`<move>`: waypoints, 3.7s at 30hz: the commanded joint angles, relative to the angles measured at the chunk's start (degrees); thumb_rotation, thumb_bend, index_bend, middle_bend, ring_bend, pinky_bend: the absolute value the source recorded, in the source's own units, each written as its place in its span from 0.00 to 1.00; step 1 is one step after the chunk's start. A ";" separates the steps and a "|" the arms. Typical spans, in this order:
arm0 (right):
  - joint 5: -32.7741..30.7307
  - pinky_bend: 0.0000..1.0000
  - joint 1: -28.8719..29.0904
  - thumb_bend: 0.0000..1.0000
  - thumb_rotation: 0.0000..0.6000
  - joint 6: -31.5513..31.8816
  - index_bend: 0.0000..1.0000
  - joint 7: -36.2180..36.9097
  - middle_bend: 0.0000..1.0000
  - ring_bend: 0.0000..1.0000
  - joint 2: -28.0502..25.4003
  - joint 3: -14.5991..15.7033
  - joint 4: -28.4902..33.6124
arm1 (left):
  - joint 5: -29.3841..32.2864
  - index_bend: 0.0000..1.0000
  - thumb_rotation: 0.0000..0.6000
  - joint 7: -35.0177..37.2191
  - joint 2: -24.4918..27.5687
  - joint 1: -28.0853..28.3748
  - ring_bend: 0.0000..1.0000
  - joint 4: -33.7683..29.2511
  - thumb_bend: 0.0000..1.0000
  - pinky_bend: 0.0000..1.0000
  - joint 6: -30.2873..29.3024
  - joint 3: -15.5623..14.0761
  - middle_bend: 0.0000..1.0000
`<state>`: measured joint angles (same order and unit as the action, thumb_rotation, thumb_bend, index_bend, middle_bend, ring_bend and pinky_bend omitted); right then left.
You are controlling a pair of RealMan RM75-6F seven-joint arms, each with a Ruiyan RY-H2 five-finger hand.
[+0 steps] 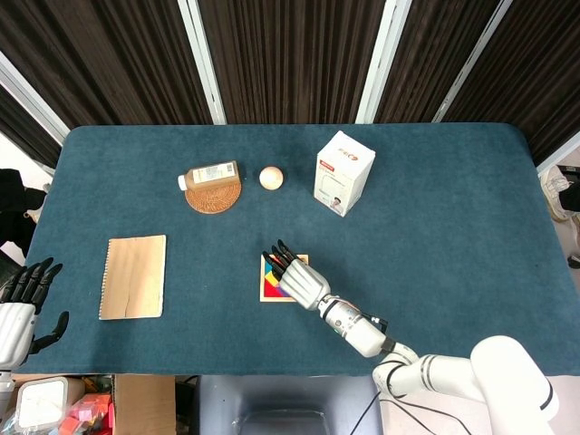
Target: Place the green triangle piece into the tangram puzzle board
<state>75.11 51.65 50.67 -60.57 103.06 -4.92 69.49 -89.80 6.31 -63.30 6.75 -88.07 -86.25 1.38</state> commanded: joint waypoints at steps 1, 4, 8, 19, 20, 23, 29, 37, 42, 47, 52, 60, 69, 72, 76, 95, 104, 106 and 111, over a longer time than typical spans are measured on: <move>0.32 0.00 -0.23 0.42 1.00 0.69 0.33 0.63 0.03 0.00 -0.90 0.12 1.42 | 0.04 0.00 1.00 0.15 0.05 -0.01 0.00 0.11 0.46 0.03 -0.04 0.05 0.00; 0.85 0.00 -1.04 0.42 1.00 1.93 0.30 1.02 0.02 0.00 -3.12 0.65 4.88 | 0.20 0.00 1.00 0.27 0.10 -0.03 0.00 0.10 0.46 0.03 -0.04 0.13 0.00; 2.23 0.00 -2.56 0.42 1.00 3.77 0.28 1.26 0.01 0.00 -7.34 2.27 11.76 | 0.29 0.00 1.00 0.20 0.11 -0.20 0.00 -0.16 0.46 0.03 -0.27 0.14 0.00; 0.80 0.00 -4.17 0.42 1.00 2.02 0.32 0.63 0.00 0.00 -11.63 5.65 18.85 | 0.13 0.00 1.00 -0.44 0.39 -0.29 0.00 -0.73 0.46 0.04 -0.01 -0.16 0.00; 0.48 0.00 -4.16 0.42 1.00 1.82 0.34 0.20 0.00 0.00 -11.26 5.76 18.47 | 0.08 0.00 1.00 -0.41 0.42 -0.34 0.00 -0.77 0.46 0.04 -0.15 -0.16 0.00; -0.37 0.00 -4.01 0.42 1.00 1.39 0.37 -1.19 0.01 0.00 -10.17 5.88 17.58 | 0.05 0.00 1.00 -0.49 0.48 -0.41 0.00 -0.83 0.46 0.04 -0.47 -0.02 0.00; -1.11 0.00 -3.84 0.42 1.00 1.54 0.37 -2.96 0.01 0.00 -8.83 5.85 16.98 | 0.31 0.00 1.00 -0.22 0.79 -0.57 0.00 -1.00 0.46 0.04 -0.40 -0.05 0.00; -2.45 0.00 -3.97 0.42 1.00 2.10 0.40 -5.38 0.01 0.00 -8.65 5.97 16.92 | 0.25 0.00 1.00 -0.04 0.88 -0.58 0.00 -1.05 0.46 0.04 -0.34 -0.08 0.00; -3.50 0.00 -4.04 0.42 1.00 2.72 0.41 -6.94 0.01 0.00 -9.03 5.93 17.48 | 0.41 0.00 1.00 -0.21 0.90 -0.50 0.00 -1.18 0.46 0.04 -0.06 -0.05 0.00; -5.12 0.00 -4.09 0.42 1.00 3.07 0.41 -8.47 0.01 0.00 -9.48 6.00 18.10 | 0.31 0.00 1.00 -0.43 0.86 -0.43 0.00 -1.27 0.46 0.04 0.08 -0.09 0.00; -5.87 0.00 -4.06 0.42 1.00 3.30 0.41 -9.07 0.01 0.00 -9.88 6.35 18.47 | 0.38 0.00 1.00 -0.47 0.79 -0.48 0.00 -1.20 0.46 0.04 0.05 -0.07 0.00; -5.54 0.00 -4.04 0.42 1.00 4.10 0.41 -8.37 0.01 0.00 -10.46 6.51 19.20 | 0.35 0.00 1.00 -0.46 0.80 -0.43 0.00 -1.22 0.46 0.04 0.15 -0.06 0.00; -5.55 0.00 -3.65 0.42 1.00 3.58 0.37 -7.88 0.01 0.00 -9.18 6.84 18.56 | 0.11 0.00 1.00 -0.52 0.78 -0.49 0.00 -1.28 0.46 0.04 -0.03 -0.12 0.00; -5.96 0.00 -3.59 0.42 1.00 3.49 0.37 -8.10 0.01 0.00 -8.70 6.90 18.11 | 0.20 0.00 1.00 -0.29 0.84 -0.50 0.00 -1.15 0.46 0.04 -0.04 -0.07 0.00; -6.36 0.00 -3.59 0.42 1.00 3.66 0.37 -8.54 0.01 0.00 -8.66 7.09 17.93 | 0.15 0.00 1.00 -0.01 0.91 -0.61 0.00 -1.14 0.46 0.04 -0.31 -0.04 0.00; -5.34 0.00 -4.79 0.42 1.00 7.10 0.22 -5.42 0.00 0.00 -9.96 6.14 17.49 | 0.02 0.00 1.00 -0.38 0.74 -0.51 0.00 -1.06 0.46 0.04 -0.13 -0.09 0.00; -13.43 0.00 -2.05 0.42 1.00 1.46 0.06 -3.71 0.00 0.00 -5.91 2.21 11.00 | -0.21 0.00 1.00 -0.99 0.36 -0.37 0.00 -1.02 0.46 0.04 -0.05 -0.13 0.00; -14.33 0.00 -1.58 0.42 1.00 0.93 0.06 -4.21 0.00 0.00 -5.10 2.33 9.73 | -0.19 0.00 1.00 -0.94 0.30 -0.33 0.00 -0.90 0.46 0.04 -0.02 -0.10 0.00; -15.03 0.00 -1.06 0.42 1.00 0.78 0.12 -4.51 0.00 0.00 -4.37 2.88 8.95 | 0.08 0.00 1.00 -0.53 0.45 -0.30 0.00 -0.89 0.46 0.04 0.06 0.02 0.00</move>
<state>60.09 50.55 51.43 -65.03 98.66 -2.08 78.46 -89.73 5.78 -62.86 6.46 -88.96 -86.19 1.40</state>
